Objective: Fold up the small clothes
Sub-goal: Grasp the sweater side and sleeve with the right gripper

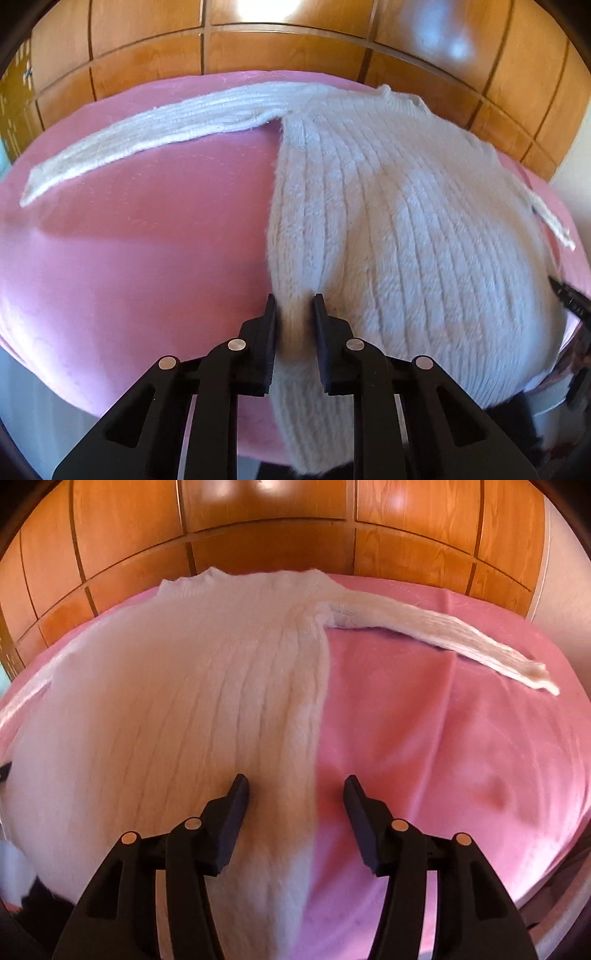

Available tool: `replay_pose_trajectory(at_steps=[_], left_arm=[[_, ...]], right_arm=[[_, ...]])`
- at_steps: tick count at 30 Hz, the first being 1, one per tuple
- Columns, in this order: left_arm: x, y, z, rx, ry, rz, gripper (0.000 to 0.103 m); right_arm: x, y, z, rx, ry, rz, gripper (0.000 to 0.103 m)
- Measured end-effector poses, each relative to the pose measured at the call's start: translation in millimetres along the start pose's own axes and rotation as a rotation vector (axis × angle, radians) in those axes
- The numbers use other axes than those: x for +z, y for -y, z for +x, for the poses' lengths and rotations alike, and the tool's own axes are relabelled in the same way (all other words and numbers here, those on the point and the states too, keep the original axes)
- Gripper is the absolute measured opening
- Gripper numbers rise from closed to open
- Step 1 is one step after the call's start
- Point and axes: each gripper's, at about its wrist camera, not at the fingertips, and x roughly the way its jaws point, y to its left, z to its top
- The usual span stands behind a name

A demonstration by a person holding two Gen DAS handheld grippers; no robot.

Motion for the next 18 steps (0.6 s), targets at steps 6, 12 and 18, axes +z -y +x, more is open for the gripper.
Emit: replay_pose_trajectory(at_steps=[6, 12, 18], left_arm=[[12, -6, -24, -0.019, 0.067, -0.068, 0.028], [45, 33, -17, -0.096, 0.115, -0.016, 0.033], [70, 96, 19, -0.178, 0.086, 0.081, 0.043]], right_arm=[[14, 21, -2, 0.110, -0.071, 0.103, 0.056], [34, 105, -11, 0.156, 0.014, 0.440, 0.056], [44, 243, 14, 0.058, 0.101, 0.885, 0.055]])
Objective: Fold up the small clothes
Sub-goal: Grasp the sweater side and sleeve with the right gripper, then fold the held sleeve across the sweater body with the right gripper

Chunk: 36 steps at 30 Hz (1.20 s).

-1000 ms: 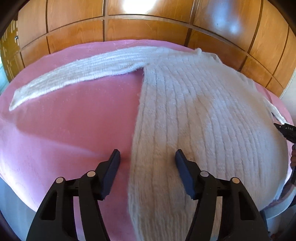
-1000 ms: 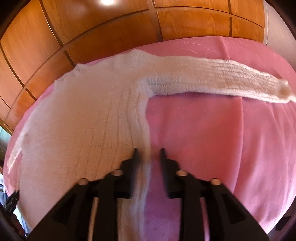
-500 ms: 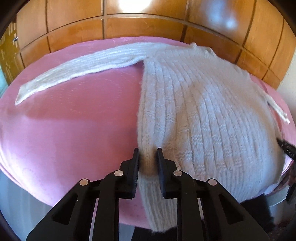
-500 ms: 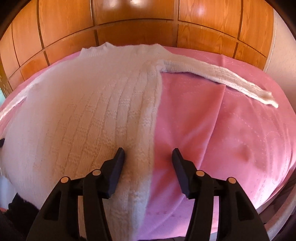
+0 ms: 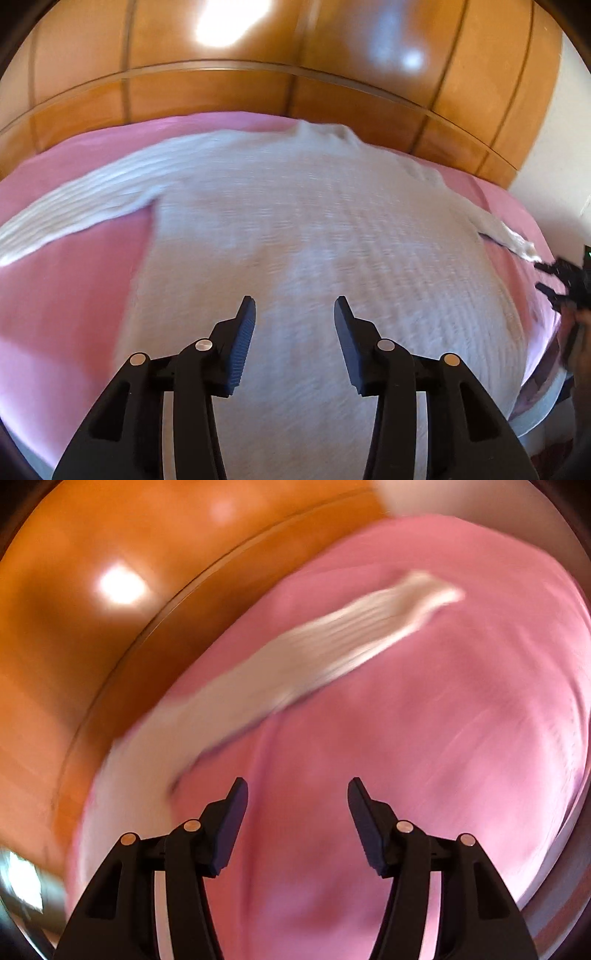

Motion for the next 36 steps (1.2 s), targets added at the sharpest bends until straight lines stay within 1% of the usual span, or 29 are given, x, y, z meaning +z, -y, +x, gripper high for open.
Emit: replay_pose_trajectory(at_steps=[2, 4, 6, 7, 8, 9, 10, 11, 12, 13, 14, 15, 16, 17, 18, 20, 22, 23, 24, 26, 28, 29, 32, 34, 35, 36], left_arm=[[4, 11, 16, 0.003, -0.018, 0.023, 0.043], [6, 20, 33, -0.010, -0.054, 0.036, 0.043], [6, 23, 45, -0.004, -0.080, 0.043, 0.043], [6, 24, 47, -0.003, -0.084, 0.046, 0.043], [6, 24, 48, -0.004, -0.085, 0.049, 0.043], [5, 23, 48, -0.007, -0.087, 0.051, 0.043], [5, 21, 48, -0.011, -0.090, 0.050, 0.043], [6, 20, 48, -0.020, -0.094, 0.046, 0.043], [7, 18, 47, -0.026, -0.095, 0.042, 0.043], [8, 16, 47, -0.033, -0.095, 0.037, 0.044], [9, 15, 47, -0.039, -0.096, 0.030, 0.044], [10, 12, 46, -0.054, -0.097, 0.014, 0.047], [11, 10, 45, -0.073, -0.096, -0.003, 0.050], [11, 8, 43, -0.087, -0.089, -0.017, 0.055], [12, 6, 42, -0.094, -0.077, -0.028, 0.057], [15, 6, 44, -0.097, -0.068, -0.038, 0.058], [19, 2, 44, -0.105, -0.060, -0.056, 0.058], [20, 0, 44, -0.114, -0.060, -0.066, 0.058], [22, -3, 44, -0.126, -0.062, -0.084, 0.058], [25, -9, 42, -0.126, -0.058, -0.114, 0.058], [30, -17, 41, -0.141, -0.056, -0.153, 0.058], [31, -20, 40, -0.147, -0.056, -0.168, 0.058], [40, -29, 39, -0.160, -0.048, -0.208, 0.058], [46, -33, 40, -0.170, -0.046, -0.217, 0.058], [49, -35, 41, -0.167, -0.046, -0.220, 0.058], [52, -37, 43, -0.164, -0.043, -0.223, 0.058]], right_arm=[[27, 19, 12, -0.035, 0.029, 0.094, 0.055], [51, 35, 25, -0.057, 0.053, 0.179, 0.051], [71, 41, 37, -0.108, 0.075, 0.208, 0.050], [80, 41, 43, -0.125, 0.077, 0.204, 0.050], [85, 40, 47, -0.142, 0.078, 0.196, 0.048], [92, 35, 52, -0.172, 0.075, 0.173, 0.038], [98, 28, 58, -0.191, 0.064, 0.143, 0.020], [103, 19, 65, -0.211, 0.042, 0.105, 0.013], [104, 9, 67, -0.225, 0.038, 0.075, 0.008], [106, -1, 65, -0.220, 0.046, 0.040, 0.007], [107, -12, 62, -0.196, 0.051, 0.016, 0.007], [104, -33, 56, -0.128, 0.054, -0.022, 0.007], [101, -49, 51, -0.082, 0.054, -0.057, 0.007], [94, -74, 46, -0.035, 0.051, -0.117, 0.007], [87, -97, 43, 0.005, 0.045, -0.177, 0.007], [70, -136, 39, 0.075, 0.027, -0.267, 0.007], [43, -190, 39, 0.170, -0.009, -0.382, 0.007], [32, -208, 40, 0.200, -0.022, -0.418, 0.007], [15, -233, 42, 0.249, -0.045, -0.459, 0.006], [-16, -273, 48, 0.322, -0.088, -0.523, 0.006], [-56, -314, 61, 0.375, -0.141, -0.593, 0.006], [-76, -331, 71, 0.399, -0.182, -0.616, 0.006], [-130, -369, 92, 0.432, -0.273, -0.705, 0.006], [-152, -385, 106, 0.457, -0.333, -0.740, 0.012], [-164, -389, 109, 0.463, -0.354, -0.749, 0.039], [-174, -389, 104, 0.467, -0.346, -0.747, 0.051]])
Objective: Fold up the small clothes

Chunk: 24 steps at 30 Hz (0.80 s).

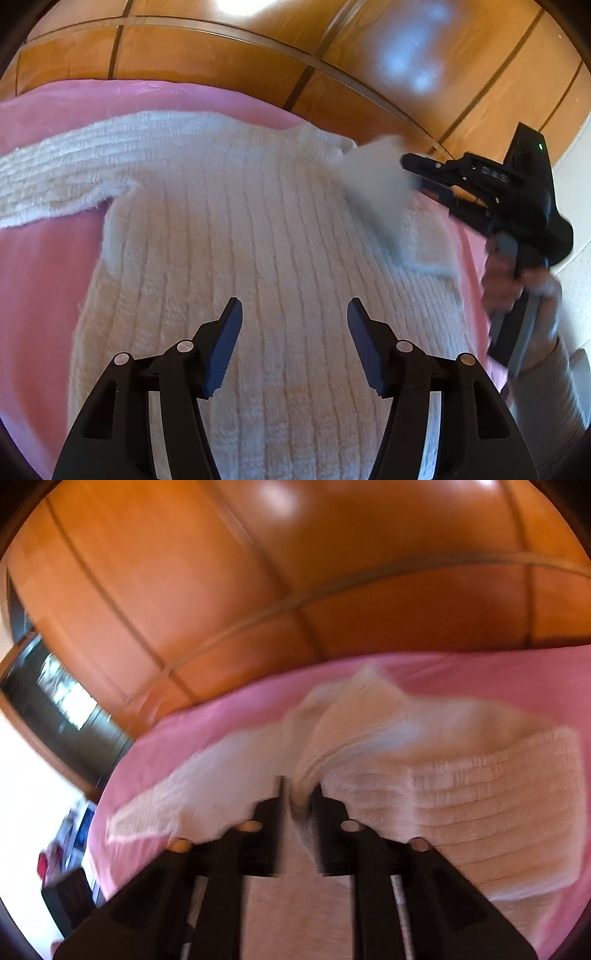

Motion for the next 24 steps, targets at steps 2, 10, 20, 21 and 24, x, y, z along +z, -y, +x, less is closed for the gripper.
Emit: replay_pose_trajectory(at_steps=[2, 10, 20, 21, 24], left_arm=[[7, -1, 3, -0.007, 0.000, 0.001, 0.058], [41, -4, 47, 0.011, -0.030, -0.012, 0.058], [84, 8, 99, 0.070, -0.043, 0.025, 0.011], [90, 12, 93, 0.075, -0.006, 0.036, 0.010], [106, 14, 85, 0.102, 0.053, 0.045, 0.010]], right_arm=[[-7, 0, -4, 0.004, 0.007, -0.001, 0.051], [-50, 63, -79, -0.148, 0.038, 0.071, 0.053], [-58, 114, -121, -0.266, 0.100, 0.187, 0.059], [-53, 113, -114, -0.267, 0.105, 0.186, 0.059], [-45, 113, -85, -0.322, 0.079, 0.180, 0.059]])
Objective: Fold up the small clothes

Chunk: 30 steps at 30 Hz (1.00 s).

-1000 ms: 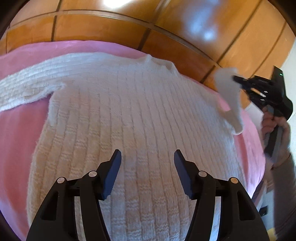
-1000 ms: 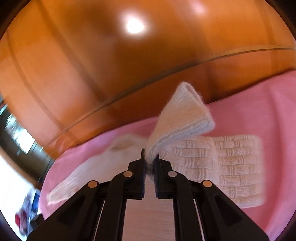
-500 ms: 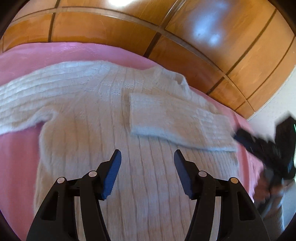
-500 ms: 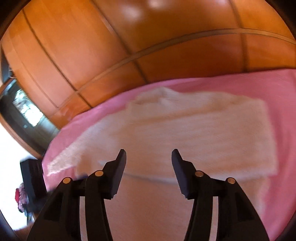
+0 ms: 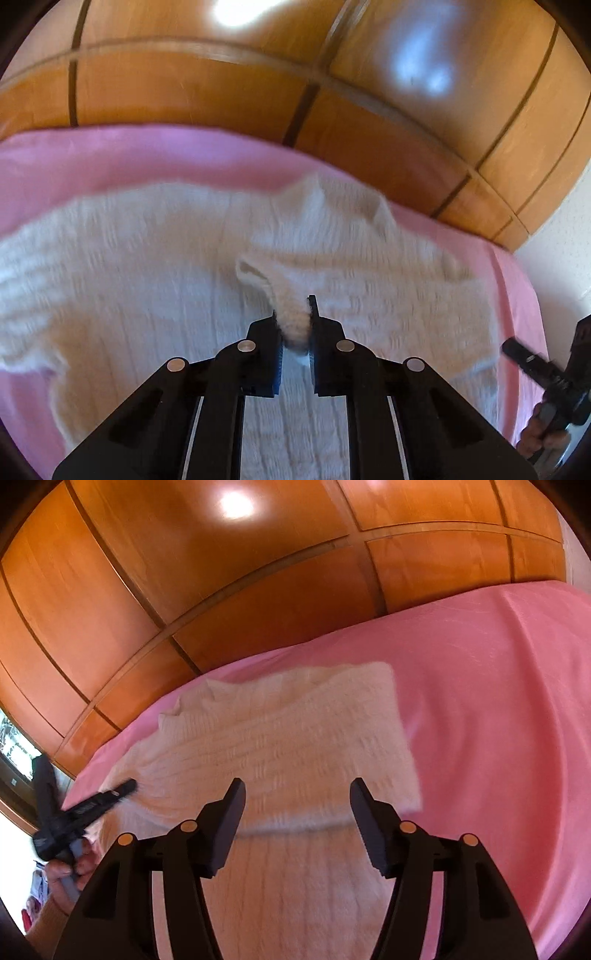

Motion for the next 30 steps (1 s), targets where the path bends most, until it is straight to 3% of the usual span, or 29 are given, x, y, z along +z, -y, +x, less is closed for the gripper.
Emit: replay_pose_trajectory(at_steps=[3, 4, 7, 8, 9, 12, 13, 14, 19, 26, 30], left_arm=[[-1, -2, 15, 0.113, -0.036, 0.045, 0.013], [-5, -4, 20, 0.140, -0.051, 0.055, 0.013], [-21, -17, 17, 0.175, -0.031, 0.058, 0.039], [-24, -21, 13, 0.184, -0.018, 0.050, 0.052], [-27, -26, 8, 0.187, -0.009, 0.035, 0.059], [-34, -42, -9, 0.159, 0.020, -0.043, 0.059], [-37, -50, -17, 0.155, 0.031, -0.077, 0.059], [-41, -58, -24, 0.144, 0.037, -0.107, 0.059], [-60, -115, -81, 0.088, 0.113, -0.356, 0.059], [-91, -223, -168, 0.227, 0.213, -0.612, 0.059], [-113, -297, -211, 0.289, 0.260, -0.840, 0.059]], right_arm=[[-12, -5, 33, -0.092, -0.053, -0.022, 0.062], [-20, -10, 39, -0.133, -0.032, -0.055, 0.065], [-30, -25, 42, -0.229, 0.010, -0.145, 0.071], [-30, -27, 43, -0.240, 0.009, -0.153, 0.073], [-30, -26, 45, -0.238, 0.003, -0.155, 0.076], [-28, -26, 48, -0.237, -0.007, -0.165, 0.083], [-28, -26, 51, -0.208, -0.013, -0.170, 0.098], [-27, -29, 55, -0.180, -0.031, -0.182, 0.101], [-30, -38, 60, -0.223, -0.033, -0.218, 0.101], [-32, -38, 62, -0.228, -0.029, -0.223, 0.101], [-34, -39, 61, -0.237, -0.025, -0.230, 0.101]])
